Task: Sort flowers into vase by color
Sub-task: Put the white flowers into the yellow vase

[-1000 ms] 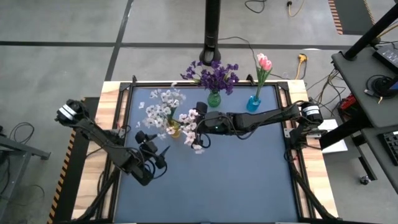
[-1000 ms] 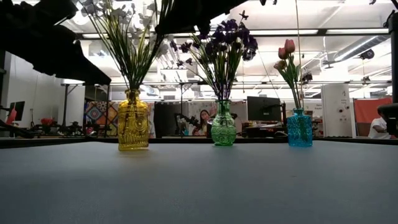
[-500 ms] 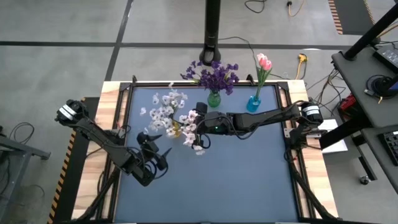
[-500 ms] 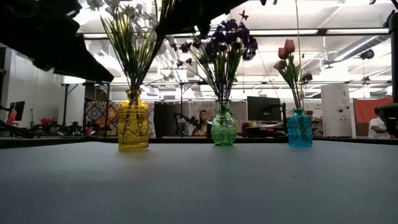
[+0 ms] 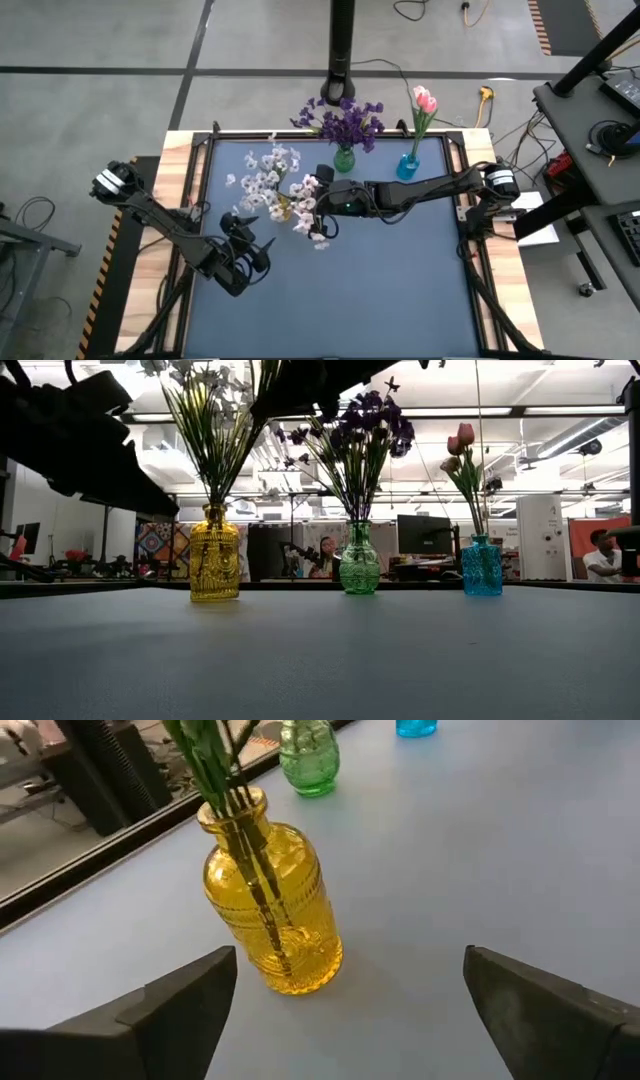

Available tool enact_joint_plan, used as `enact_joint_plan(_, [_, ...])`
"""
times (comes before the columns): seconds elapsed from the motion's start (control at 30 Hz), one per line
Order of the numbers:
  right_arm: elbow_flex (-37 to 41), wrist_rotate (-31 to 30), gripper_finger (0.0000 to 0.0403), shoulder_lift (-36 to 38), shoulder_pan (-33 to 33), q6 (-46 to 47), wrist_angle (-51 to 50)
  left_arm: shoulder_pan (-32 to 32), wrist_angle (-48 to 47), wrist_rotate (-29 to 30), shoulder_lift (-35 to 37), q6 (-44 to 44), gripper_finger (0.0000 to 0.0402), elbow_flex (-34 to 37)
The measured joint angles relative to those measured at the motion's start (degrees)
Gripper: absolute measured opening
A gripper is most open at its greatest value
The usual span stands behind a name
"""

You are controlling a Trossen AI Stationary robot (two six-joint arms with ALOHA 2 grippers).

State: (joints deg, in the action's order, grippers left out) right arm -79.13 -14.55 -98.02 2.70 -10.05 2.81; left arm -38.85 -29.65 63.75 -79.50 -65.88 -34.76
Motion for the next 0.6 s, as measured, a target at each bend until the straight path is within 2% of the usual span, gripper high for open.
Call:
enact_joint_plan(0.17, [0.0,0.0,0.002,0.0,0.0,-0.1,-0.5,3.1,2.0,3.9,-3.1,-5.4,0.0361,2.6])
enact_joint_plan(0.3, [0.0,0.0,0.002,0.0,0.0,-0.3,-1.3,4.1,11.3,10.4,-5.9,-5.2,0.0355,7.0])
enact_joint_plan(0.5, [0.0,0.0,0.002,0.0,0.0,-1.5,-1.5,5.5,18.1,12.5,-7.2,-3.3,0.0351,10.3])
enact_joint_plan(0.6, [0.0,0.0,0.002,0.0,0.0,-1.5,-1.5,6.9,22.9,10.5,-7.2,2.3,0.0351,10.6])
